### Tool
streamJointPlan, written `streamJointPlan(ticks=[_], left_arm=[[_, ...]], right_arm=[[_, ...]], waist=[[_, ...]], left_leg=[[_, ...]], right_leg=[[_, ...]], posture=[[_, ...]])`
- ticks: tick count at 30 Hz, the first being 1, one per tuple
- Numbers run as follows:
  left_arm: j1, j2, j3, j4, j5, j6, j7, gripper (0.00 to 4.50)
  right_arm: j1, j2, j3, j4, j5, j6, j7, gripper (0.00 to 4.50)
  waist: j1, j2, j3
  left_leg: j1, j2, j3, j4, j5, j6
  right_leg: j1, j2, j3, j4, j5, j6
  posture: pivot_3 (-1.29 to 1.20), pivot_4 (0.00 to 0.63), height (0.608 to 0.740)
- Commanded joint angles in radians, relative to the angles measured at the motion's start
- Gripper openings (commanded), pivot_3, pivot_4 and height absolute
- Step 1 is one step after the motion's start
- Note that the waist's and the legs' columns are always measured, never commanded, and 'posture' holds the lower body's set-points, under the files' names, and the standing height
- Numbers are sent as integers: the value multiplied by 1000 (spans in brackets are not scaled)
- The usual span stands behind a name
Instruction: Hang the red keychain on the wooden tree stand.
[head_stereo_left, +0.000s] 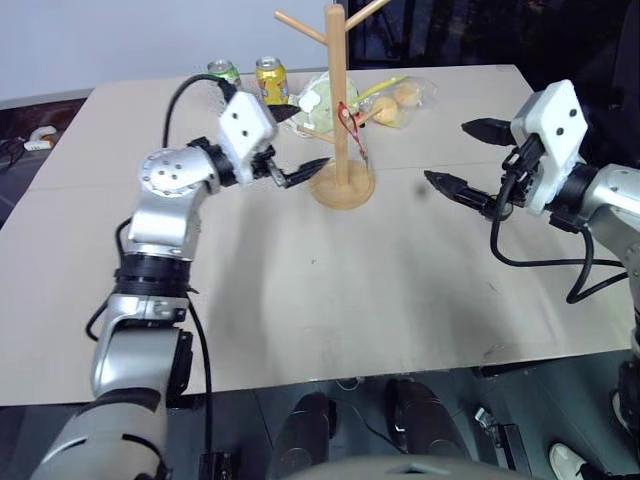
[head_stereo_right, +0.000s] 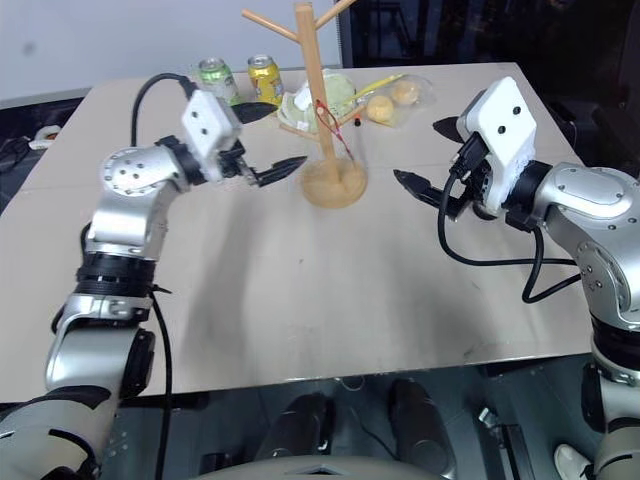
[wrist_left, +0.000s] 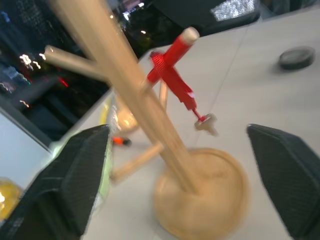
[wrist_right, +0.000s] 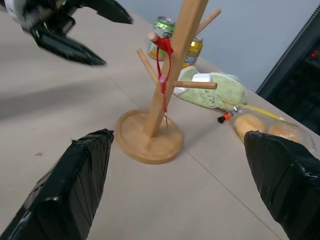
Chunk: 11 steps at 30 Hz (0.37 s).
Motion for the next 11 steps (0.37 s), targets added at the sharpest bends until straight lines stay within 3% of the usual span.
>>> streamJointPlan(ticks=[1,5,11], left_arm=[[16,131,61,-63,-107,207,-137,4474],[-18,212,51,-13,-100,286,-180,4474],[-40,261,83,63,-92,313,-190,4474]], right_arm=[[-25,-53,-25,12,18,-37,72,4500],[-24,-117,-35,37,45,-48,158,4500],[0,-196,-60,57,65,-58,236,4500]], waist=[[-2,0,0],[7,0,0],[7,0,0]], left_leg=[[0,0,0,0,0,0],[0,0,0,0,0,0],[-1,0,0,1,0,0]], right_leg=[[0,0,0,0,0,0],[0,1,-1,-1,0,0],[0,0,-1,-1,0,0]], posture=[[0,150,740],[0,150,740],[0,150,740]])
